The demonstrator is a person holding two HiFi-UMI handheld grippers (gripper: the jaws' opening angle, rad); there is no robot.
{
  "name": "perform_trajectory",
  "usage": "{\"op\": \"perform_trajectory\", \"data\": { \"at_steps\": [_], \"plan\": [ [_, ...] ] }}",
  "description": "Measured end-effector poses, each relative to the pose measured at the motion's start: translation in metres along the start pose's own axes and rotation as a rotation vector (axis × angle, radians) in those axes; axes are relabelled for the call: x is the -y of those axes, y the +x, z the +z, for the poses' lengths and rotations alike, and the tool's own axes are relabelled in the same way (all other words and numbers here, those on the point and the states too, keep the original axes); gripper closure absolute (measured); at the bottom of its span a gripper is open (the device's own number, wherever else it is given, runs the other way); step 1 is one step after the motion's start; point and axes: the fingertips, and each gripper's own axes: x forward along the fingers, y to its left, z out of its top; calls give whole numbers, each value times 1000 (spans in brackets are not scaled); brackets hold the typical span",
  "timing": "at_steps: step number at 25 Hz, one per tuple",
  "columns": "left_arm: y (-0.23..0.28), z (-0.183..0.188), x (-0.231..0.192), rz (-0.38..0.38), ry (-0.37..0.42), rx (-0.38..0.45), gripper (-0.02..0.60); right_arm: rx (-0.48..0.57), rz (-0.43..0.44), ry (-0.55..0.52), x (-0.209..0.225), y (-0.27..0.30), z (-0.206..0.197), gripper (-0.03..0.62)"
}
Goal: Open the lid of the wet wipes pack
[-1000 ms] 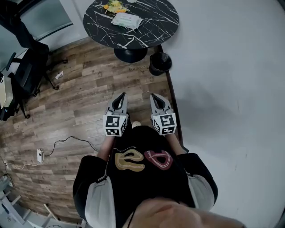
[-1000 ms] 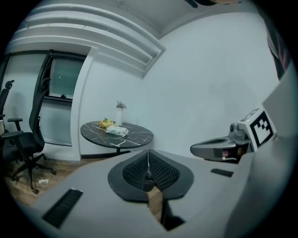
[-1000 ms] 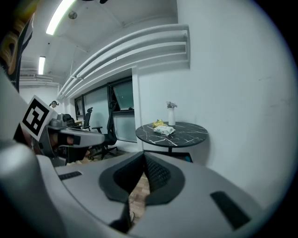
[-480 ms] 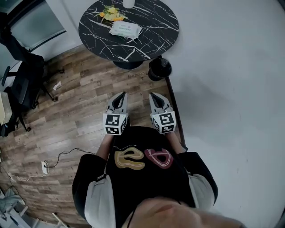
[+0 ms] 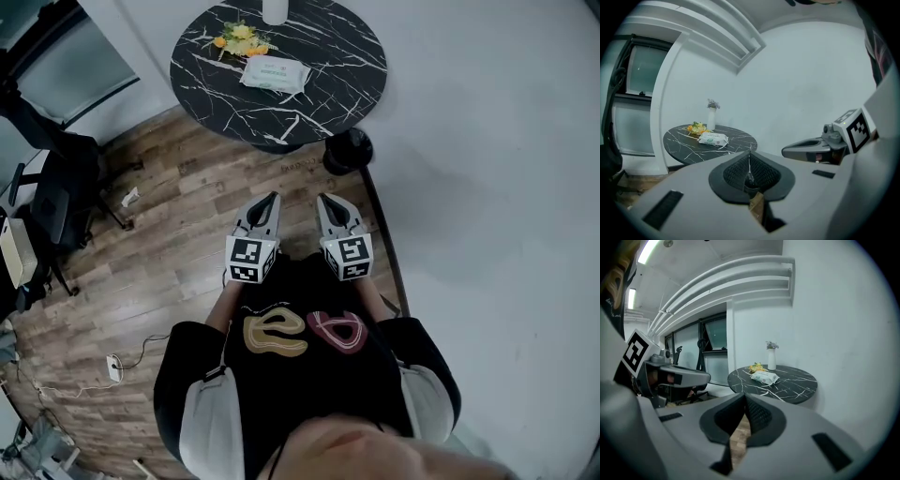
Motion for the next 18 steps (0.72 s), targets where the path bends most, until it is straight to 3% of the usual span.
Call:
{"op": "perform_trajectory", "data": {
  "at_steps": [7,18],
  "plan": [
    [-2,-3,-14,-7,-16,-5,563,-10,0,-5,-12,9,-1,583],
    [-1,-7,-32,74,-51,3,563,-17,42,-7,-8,20,-4,583]
  ]
}}
